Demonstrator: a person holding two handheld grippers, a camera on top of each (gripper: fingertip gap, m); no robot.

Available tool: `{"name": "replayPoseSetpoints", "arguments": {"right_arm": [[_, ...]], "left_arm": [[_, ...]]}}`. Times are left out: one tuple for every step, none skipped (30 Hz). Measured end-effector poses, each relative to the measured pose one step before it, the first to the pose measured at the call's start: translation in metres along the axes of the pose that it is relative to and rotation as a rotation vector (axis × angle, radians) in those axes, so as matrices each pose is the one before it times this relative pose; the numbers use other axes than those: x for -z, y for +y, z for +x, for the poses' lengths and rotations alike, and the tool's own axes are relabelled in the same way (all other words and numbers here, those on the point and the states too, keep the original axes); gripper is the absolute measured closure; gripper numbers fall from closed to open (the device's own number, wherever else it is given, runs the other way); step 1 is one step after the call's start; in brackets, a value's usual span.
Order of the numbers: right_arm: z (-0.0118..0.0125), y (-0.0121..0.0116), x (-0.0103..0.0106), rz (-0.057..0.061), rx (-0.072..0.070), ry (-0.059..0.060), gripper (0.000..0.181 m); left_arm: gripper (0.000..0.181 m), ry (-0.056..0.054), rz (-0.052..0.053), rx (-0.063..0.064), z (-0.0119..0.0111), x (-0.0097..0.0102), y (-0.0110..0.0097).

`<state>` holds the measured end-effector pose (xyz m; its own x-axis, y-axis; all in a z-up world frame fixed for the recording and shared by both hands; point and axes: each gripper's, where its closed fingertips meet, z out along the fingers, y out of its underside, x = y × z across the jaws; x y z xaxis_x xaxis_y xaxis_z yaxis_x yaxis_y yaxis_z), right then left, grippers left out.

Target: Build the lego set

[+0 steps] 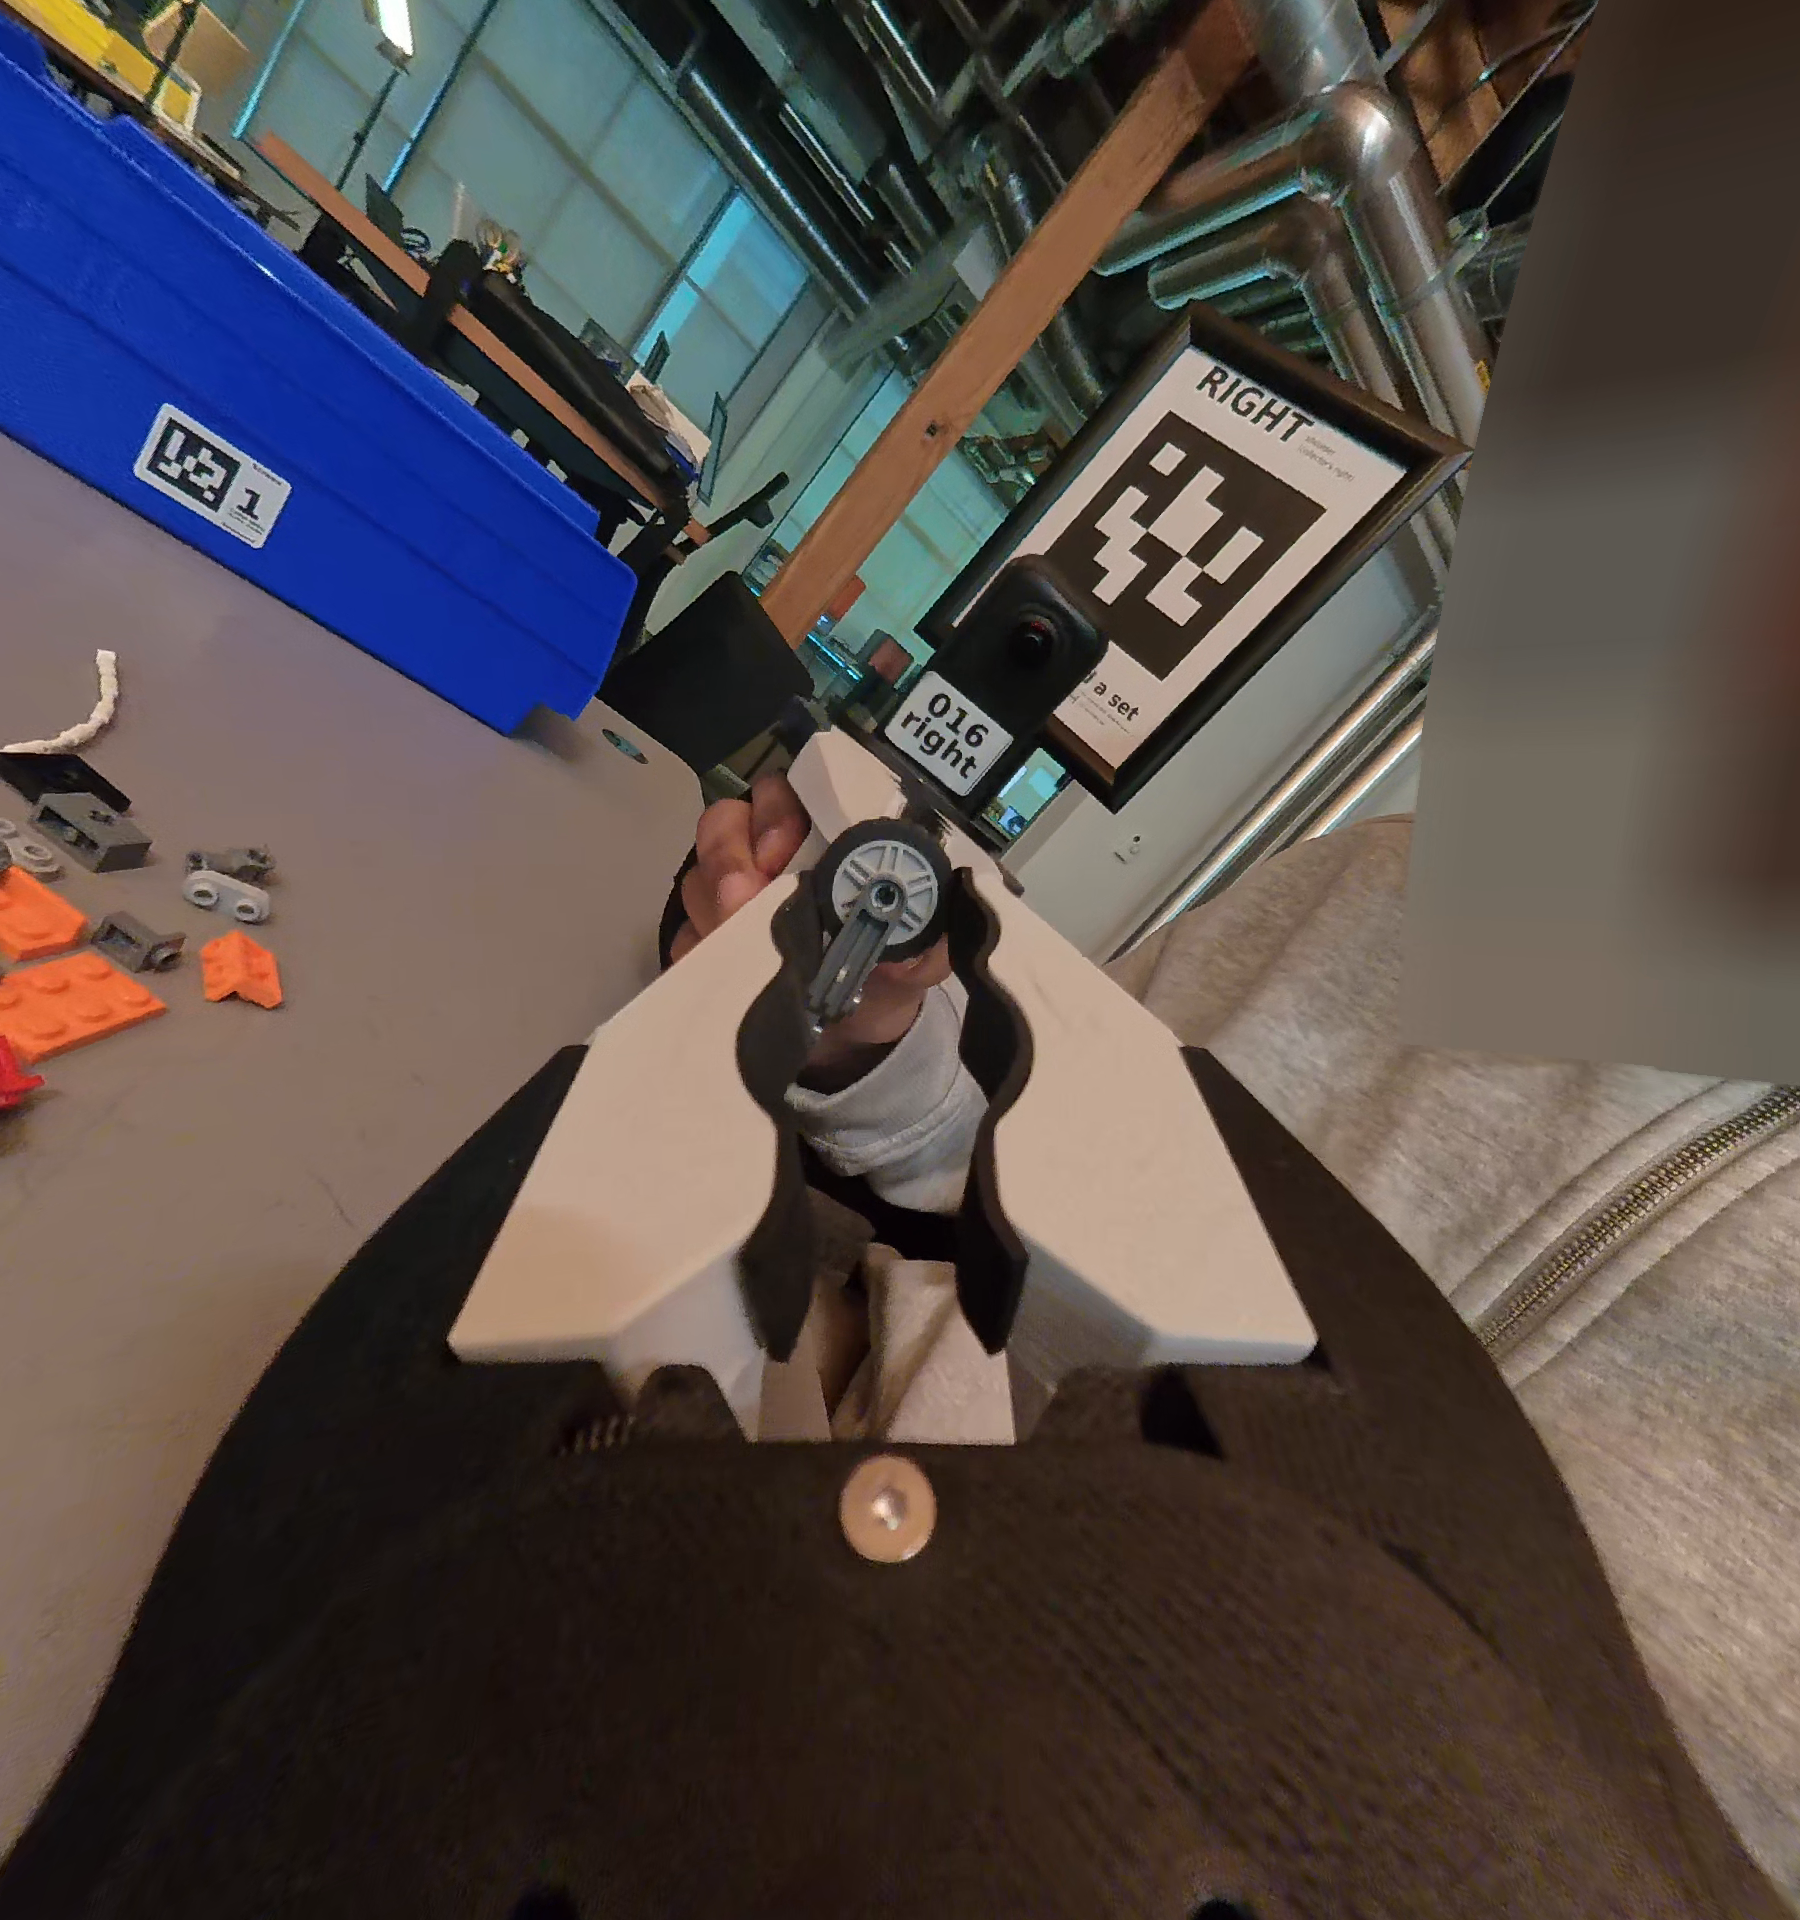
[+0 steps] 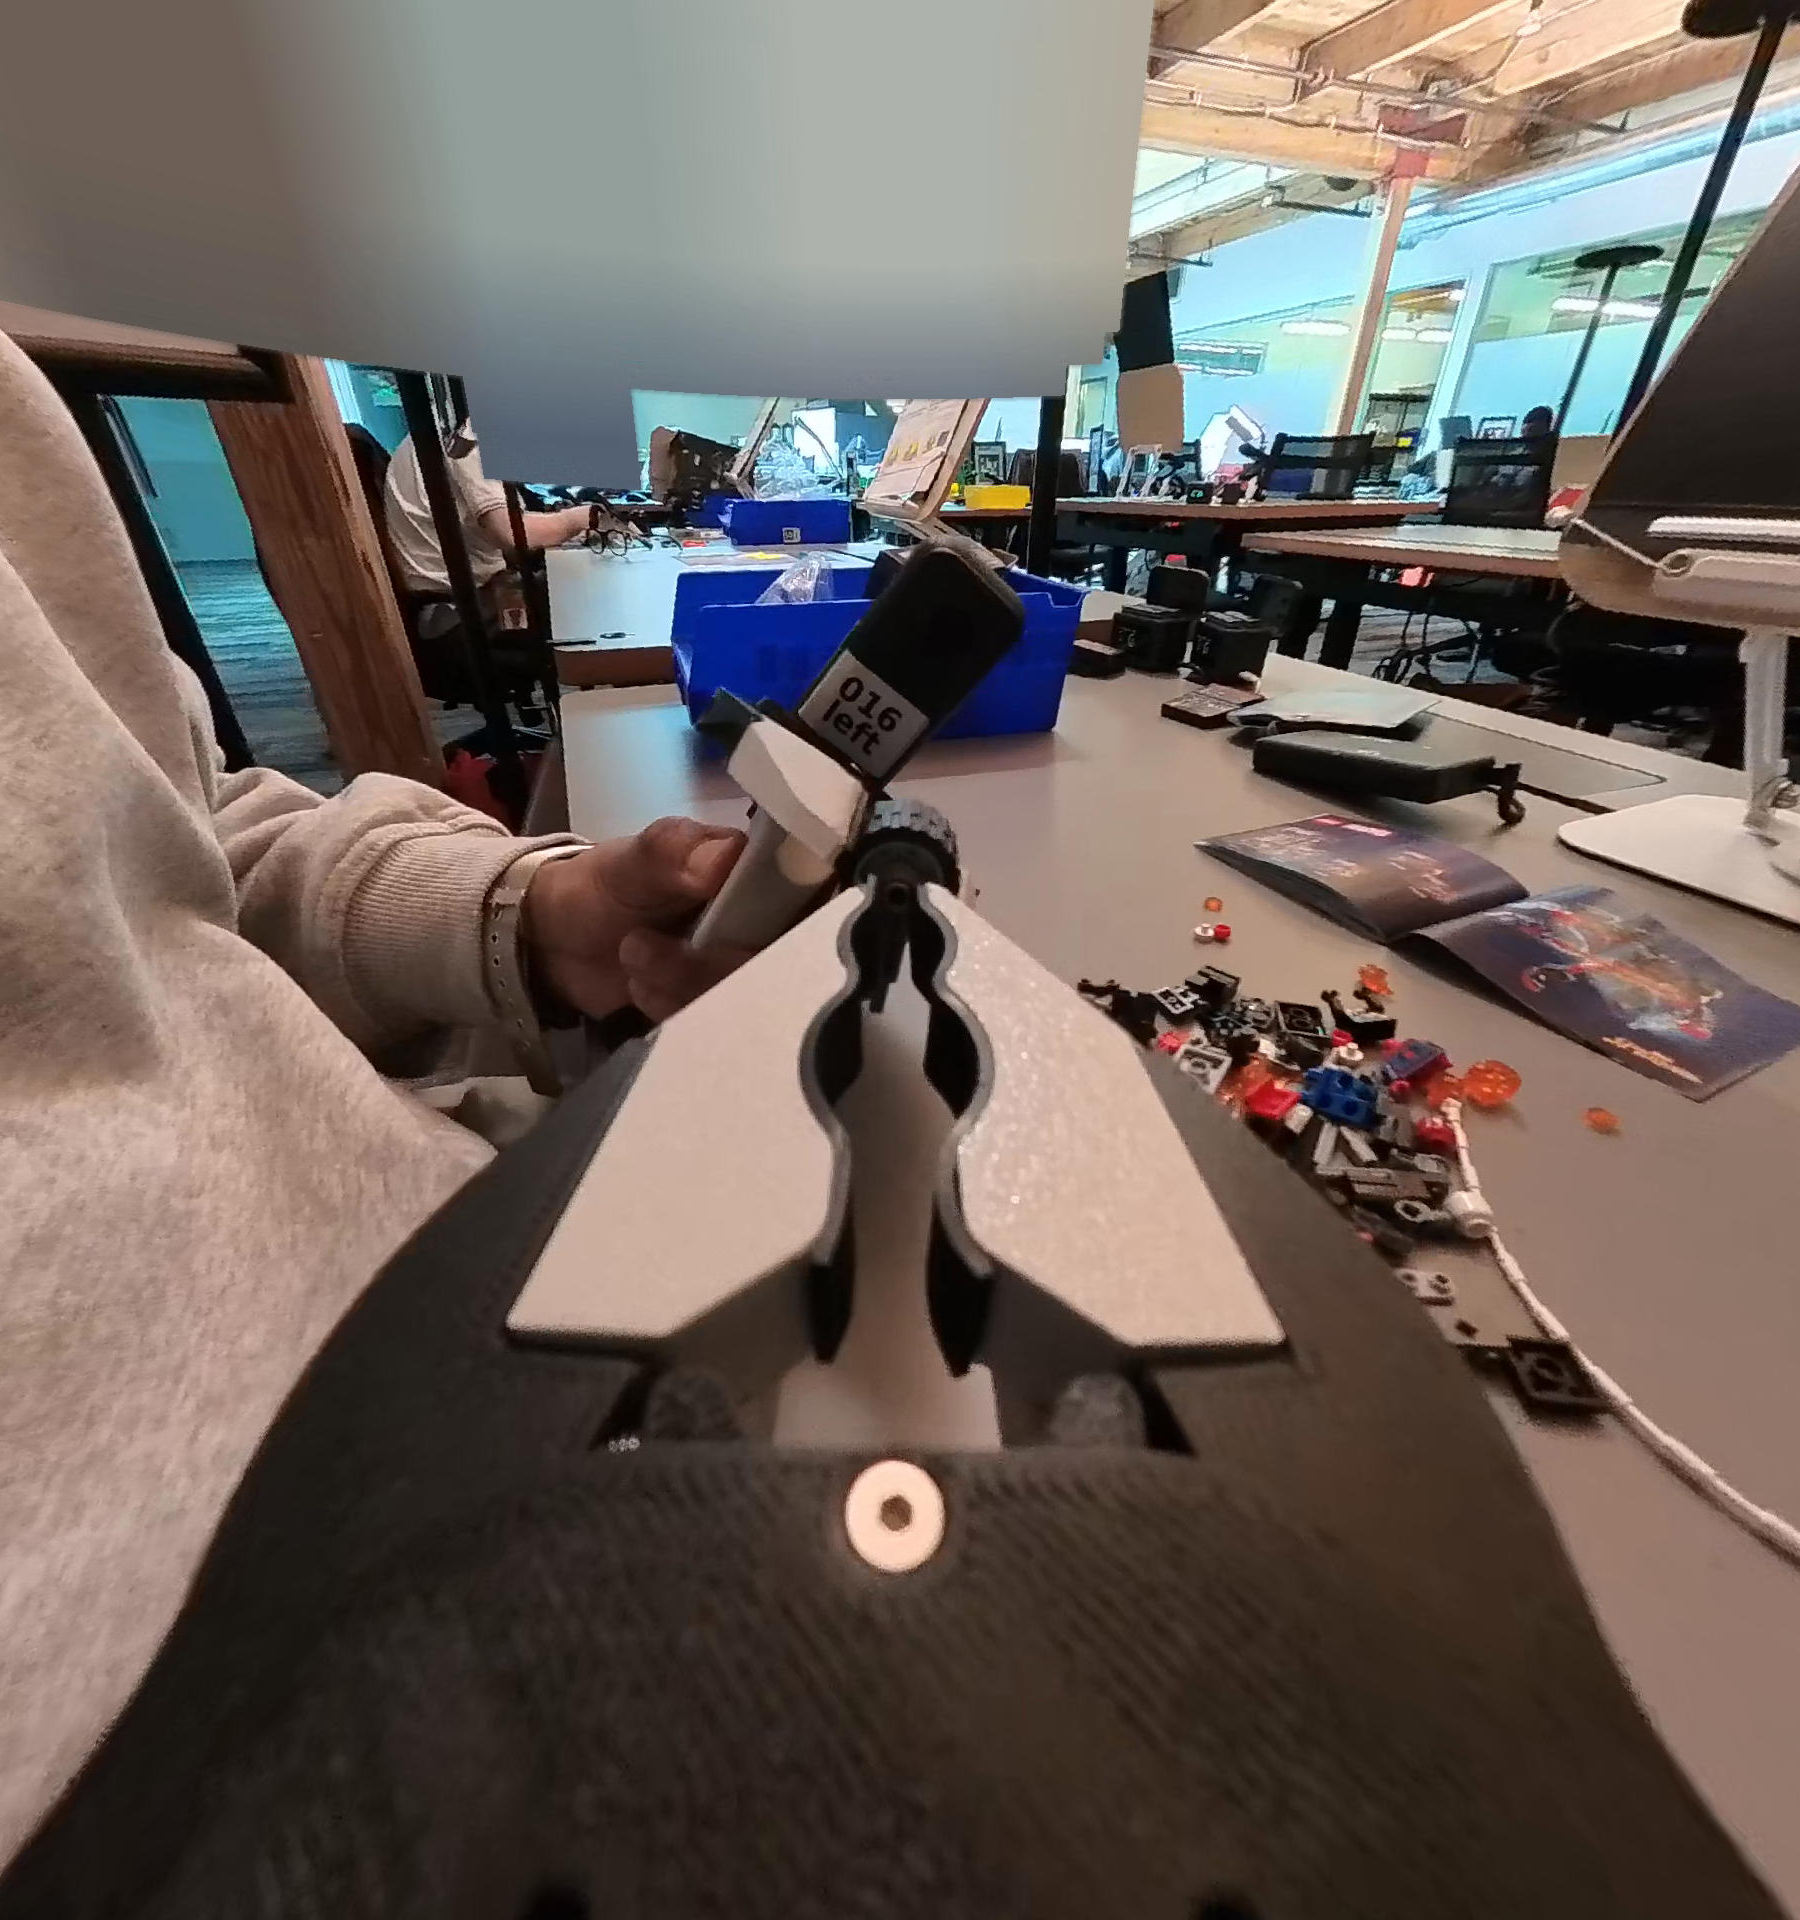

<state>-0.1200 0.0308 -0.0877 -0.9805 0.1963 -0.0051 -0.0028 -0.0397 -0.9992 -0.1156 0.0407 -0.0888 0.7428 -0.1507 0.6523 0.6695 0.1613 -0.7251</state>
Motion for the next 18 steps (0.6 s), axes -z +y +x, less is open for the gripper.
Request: {"name": "replayPoseSetpoints", "arguments": {"right_arm": [[0.00016,-0.00047,0.00011,0.0032,-0.0125,-0.0026,0.179],[0.00047,0.00018,-0.00015,-0.0006,-0.0053,0.0027,0.179],[0.00027,0.00009,-0.00018,-0.0005,0.0007,0.0048,0.180],[0.00011,0.00007,0.00000,-0.0012,-0.0008,0.0021,0.180],[0.00016,0.00003,0.00015,0.0004,-0.0023,0.0013,0.180],[0.00000,-0.00027,0.00015,0.0011,-0.0027,-0.0012,0.180],[-0.00016,-0.00161,0.00130,0.0114,-0.0045,-0.0042,0.181],[0.00390,-0.00372,0.00348,0.0294,-0.0161,0.0151,0.181],[0.00367,-0.00250,0.00372,0.0166,-0.0213,0.0013,0.181],[0.00355,-0.00040,0.00250,-0.0005,-0.0124,-0.0008,0.181],[0.00312,0.00010,0.00115,-0.0045,-0.0055,0.0034,0.181],[0.00181,-0.00027,0.00023,0.0013,-0.0061,0.0030,0.181],[-0.00041,-0.00030,-0.00053,0.0030,-0.0013,-0.0033,0.181],[-0.00082,0.00090,-0.00117,-0.0060,0.0048,0.0001,0.181],[-0.00146,0.00106,-0.00172,-0.0074,0.0129,0.0006,0.181],[-0.00256,0.00078,-0.00188,-0.0031,0.0183,-0.0030,0.181],[-0.00270,0.00025,-0.00218,0.0010,0.0199,-0.0019,0.178],[-0.00152,0.00080,-0.00211,-0.0034,0.0201,0.0053,0.171]], "left_arm": [[0.157,0.0014,0.0022,-0.0013,0.00030,0.00012,-0.00036],[0.157,0.0038,0.0033,0.0072,-0.00004,0.00022,-0.00062],[0.157,0.0026,0.0043,0.0060,-0.00017,0.00045,-0.00074],[0.157,-0.0019,-0.0004,-0.0004,-0.00020,0.00020,-0.00006],[0.157,-0.0033,0.0000,-0.0040,-0.00003,0.00000,0.00010],[0.157,-0.0028,0.0004,-0.0026,-0.00009,-0.00009,0.00000],[0.157,-0.0036,0.0051,0.0039,-0.00076,0.00085,-0.00074],[0.157,0.0101,0.0459,0.0102,0.00039,0.00477,-0.00724],[0.157,0.0132,0.0468,0.0317,-0.00069,0.00624,-0.00784],[0.157,0.0132,0.0088,0.0155,0.00071,0.00281,-0.00270],[0.157,-0.0123,-0.0228,-0.0195,-0.00034,-0.00153,0.00290],[0.157,-0.0219,-0.0293,-0.0354,-0.00036,-0.00365,0.00516],[0.157,-0.0156,-0.0260,-0.0262,-0.00022,-0.00382,0.00477],[0.157,-0.0095,-0.0157,-0.0120,-0.00041,-0.00225,0.00292],[0.157,-0.0066,-0.0037,-0.0050,-0.00066,-0.00044,0.00044],[0.157,-0.0036,0.0094,-0.0003,-0.00055,0.00095,-0.00152],[0.157,0.0050,0.0083,0.0075,-0.00002,0.00097,-0.00134],[0.157,0.0094,0.0016,0.0136,0.00009,0.00017,-0.00018]]}}
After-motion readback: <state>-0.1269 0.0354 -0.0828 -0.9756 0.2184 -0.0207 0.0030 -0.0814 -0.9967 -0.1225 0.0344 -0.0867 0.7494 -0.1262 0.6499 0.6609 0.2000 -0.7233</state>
